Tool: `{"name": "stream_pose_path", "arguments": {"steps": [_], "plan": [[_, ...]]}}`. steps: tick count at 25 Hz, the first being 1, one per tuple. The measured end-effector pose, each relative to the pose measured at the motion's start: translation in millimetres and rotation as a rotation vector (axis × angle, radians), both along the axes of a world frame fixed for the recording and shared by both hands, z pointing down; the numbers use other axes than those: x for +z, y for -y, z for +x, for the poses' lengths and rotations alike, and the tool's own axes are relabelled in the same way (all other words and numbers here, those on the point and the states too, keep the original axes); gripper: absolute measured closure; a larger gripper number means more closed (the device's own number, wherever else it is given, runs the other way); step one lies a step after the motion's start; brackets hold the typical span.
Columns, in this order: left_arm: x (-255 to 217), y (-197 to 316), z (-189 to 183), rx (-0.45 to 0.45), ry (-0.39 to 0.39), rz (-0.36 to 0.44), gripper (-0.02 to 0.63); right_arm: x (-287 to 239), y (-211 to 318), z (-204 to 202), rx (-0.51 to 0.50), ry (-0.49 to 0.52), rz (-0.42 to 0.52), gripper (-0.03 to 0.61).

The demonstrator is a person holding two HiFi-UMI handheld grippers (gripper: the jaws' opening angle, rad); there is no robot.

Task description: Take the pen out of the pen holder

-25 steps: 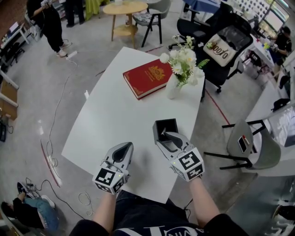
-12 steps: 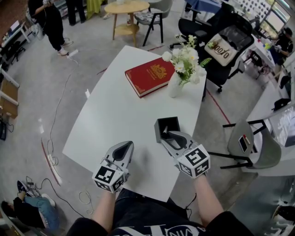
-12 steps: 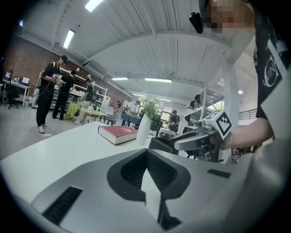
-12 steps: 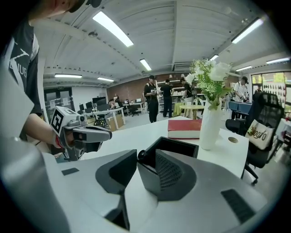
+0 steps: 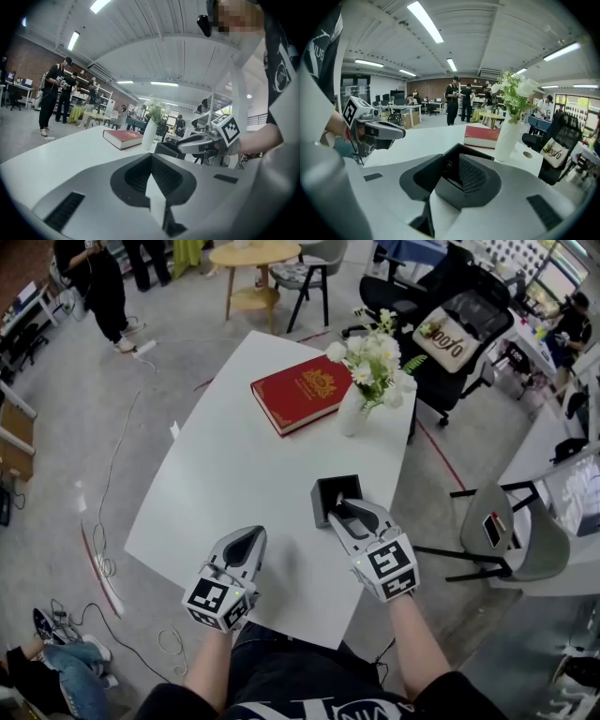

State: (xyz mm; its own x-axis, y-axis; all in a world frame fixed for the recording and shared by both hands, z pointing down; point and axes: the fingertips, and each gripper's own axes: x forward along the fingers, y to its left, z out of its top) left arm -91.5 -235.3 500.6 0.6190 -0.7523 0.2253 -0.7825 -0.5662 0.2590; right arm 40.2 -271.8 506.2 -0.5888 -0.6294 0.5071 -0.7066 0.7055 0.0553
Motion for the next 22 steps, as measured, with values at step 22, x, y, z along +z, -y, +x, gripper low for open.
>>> {"name": "stream_pose_path", "arguments": {"steps": [22], "plan": [[-6, 0, 1, 0.002, -0.011, 0.013, 0.626, -15, 15, 25, 0.166, 0.068, 0.087, 0.5]]}}
